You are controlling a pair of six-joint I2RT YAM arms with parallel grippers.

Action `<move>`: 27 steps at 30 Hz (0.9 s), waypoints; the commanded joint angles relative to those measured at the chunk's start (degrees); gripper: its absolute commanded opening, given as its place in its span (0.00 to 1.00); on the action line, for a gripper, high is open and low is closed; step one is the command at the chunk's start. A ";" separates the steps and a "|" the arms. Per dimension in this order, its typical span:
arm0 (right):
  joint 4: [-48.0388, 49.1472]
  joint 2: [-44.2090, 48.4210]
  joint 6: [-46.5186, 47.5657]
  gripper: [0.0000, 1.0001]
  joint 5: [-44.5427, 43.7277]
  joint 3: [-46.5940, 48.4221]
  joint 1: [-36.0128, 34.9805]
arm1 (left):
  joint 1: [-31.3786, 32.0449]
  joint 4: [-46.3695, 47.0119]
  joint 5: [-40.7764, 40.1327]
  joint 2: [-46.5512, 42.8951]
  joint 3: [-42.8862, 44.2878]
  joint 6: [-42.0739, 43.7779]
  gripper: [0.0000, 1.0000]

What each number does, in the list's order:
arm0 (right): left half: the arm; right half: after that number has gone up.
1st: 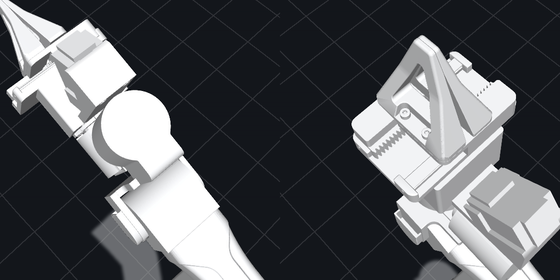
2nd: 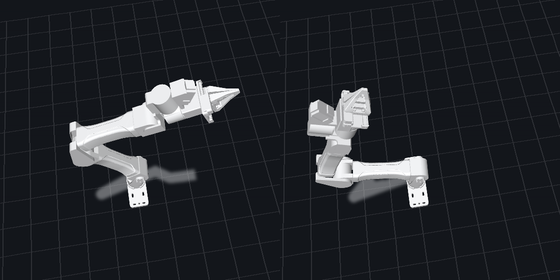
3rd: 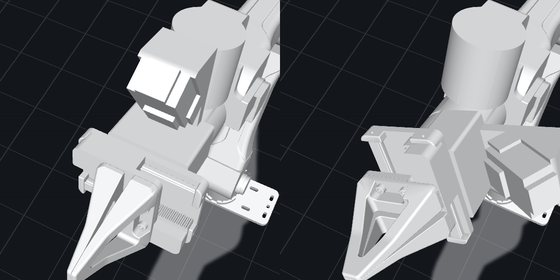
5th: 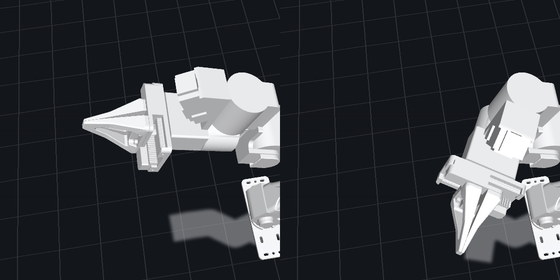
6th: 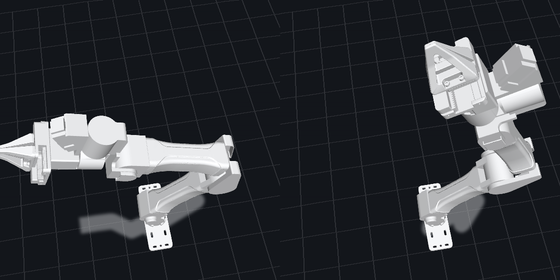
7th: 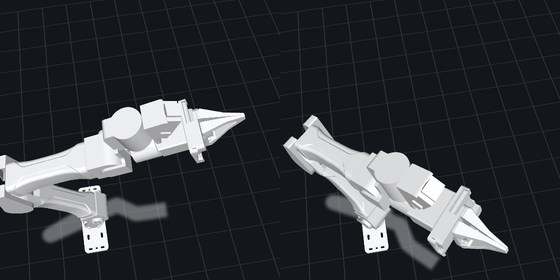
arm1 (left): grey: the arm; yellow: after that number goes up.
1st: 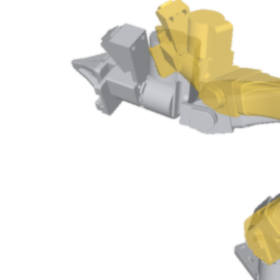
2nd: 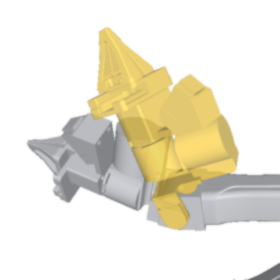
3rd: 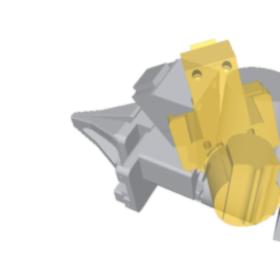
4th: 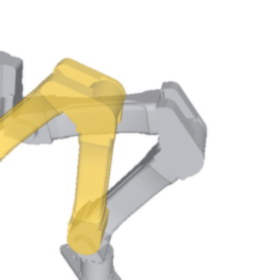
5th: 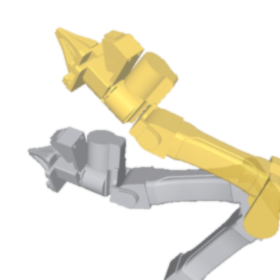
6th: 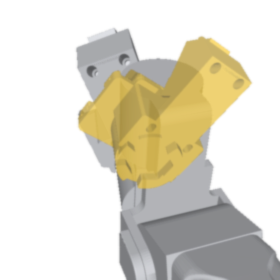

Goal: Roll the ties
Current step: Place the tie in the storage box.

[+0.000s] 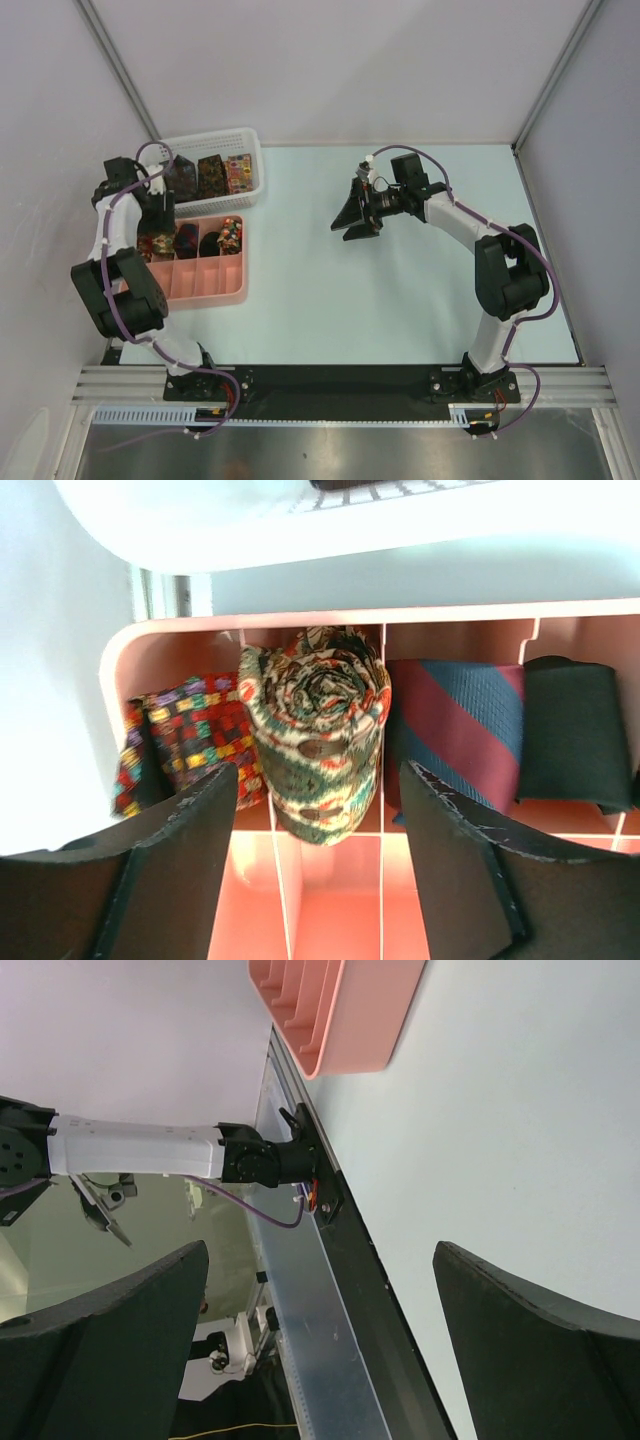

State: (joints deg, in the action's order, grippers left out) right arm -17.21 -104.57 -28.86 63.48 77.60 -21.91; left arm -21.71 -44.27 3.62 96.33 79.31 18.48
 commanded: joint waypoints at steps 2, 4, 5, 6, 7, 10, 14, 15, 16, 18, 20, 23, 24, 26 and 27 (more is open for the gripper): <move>1.30 0.60 -0.40 1.00 1.12 0.71 -0.32 | 0.53 0.24 0.07 -5.54 1.29 -0.20 0.66; 1.22 0.51 -0.41 1.00 1.12 0.71 -0.41 | 0.62 0.33 -0.28 -5.63 1.03 -0.11 0.66; 1.30 0.43 -0.49 1.00 1.12 0.71 -0.33 | 0.62 0.24 -0.45 -5.20 1.02 -0.02 0.66; 1.22 0.42 -0.49 1.00 1.20 0.79 -0.32 | 0.62 0.24 -0.45 -5.02 0.94 0.06 0.65; 1.30 0.25 -0.58 1.00 1.20 0.80 -0.32 | 0.62 0.33 -0.54 -4.76 0.85 0.06 0.64; 1.31 0.34 -0.58 1.00 1.29 0.80 -0.24 | 0.62 0.76 -0.63 -3.26 1.20 -0.11 0.59; 1.31 0.25 -0.49 1.00 1.12 0.80 -0.06 | 0.62 1.03 -0.72 -0.54 2.69 -0.20 0.56; 1.30 0.25 -0.41 1.00 1.20 0.80 0.03 | 0.62 1.46 -0.72 0.34 2.87 -0.20 0.56; 1.30 0.25 -0.41 1.00 1.12 0.80 0.11 | 0.53 1.73 -0.63 0.87 3.13 0.06 0.56; 1.13 0.25 -0.23 1.00 1.03 0.71 0.29 | 0.62 1.73 -0.63 2.71 4.36 0.06 0.53; 1.04 0.07 -0.14 1.00 0.94 0.79 0.38 | 0.53 1.73 -0.37 3.94 5.77 0.06 0.50; 0.95 -0.01 -0.05 1.00 0.85 0.71 0.55 | 0.62 1.82 0.60 6.14 7.52 -0.11 0.43; 1.04 -0.02 0.03 1.00 0.85 0.71 0.55 | 0.62 1.91 0.78 6.76 7.96 -0.02 0.41; 0.95 -0.02 0.03 1.00 0.85 0.71 0.64 | 0.62 2.08 0.69 8.51 9.02 -0.11 0.39; 0.87 -0.02 0.03 1.00 1.03 0.71 0.82 | 0.62 2.17 0.60 9.13 9.28 0.06 0.39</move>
State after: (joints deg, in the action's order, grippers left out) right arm -17.17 -104.57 -28.86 63.48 77.60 -21.56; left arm -21.34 -43.86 3.46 103.50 84.86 18.50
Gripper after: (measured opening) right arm 0.995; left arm 0.401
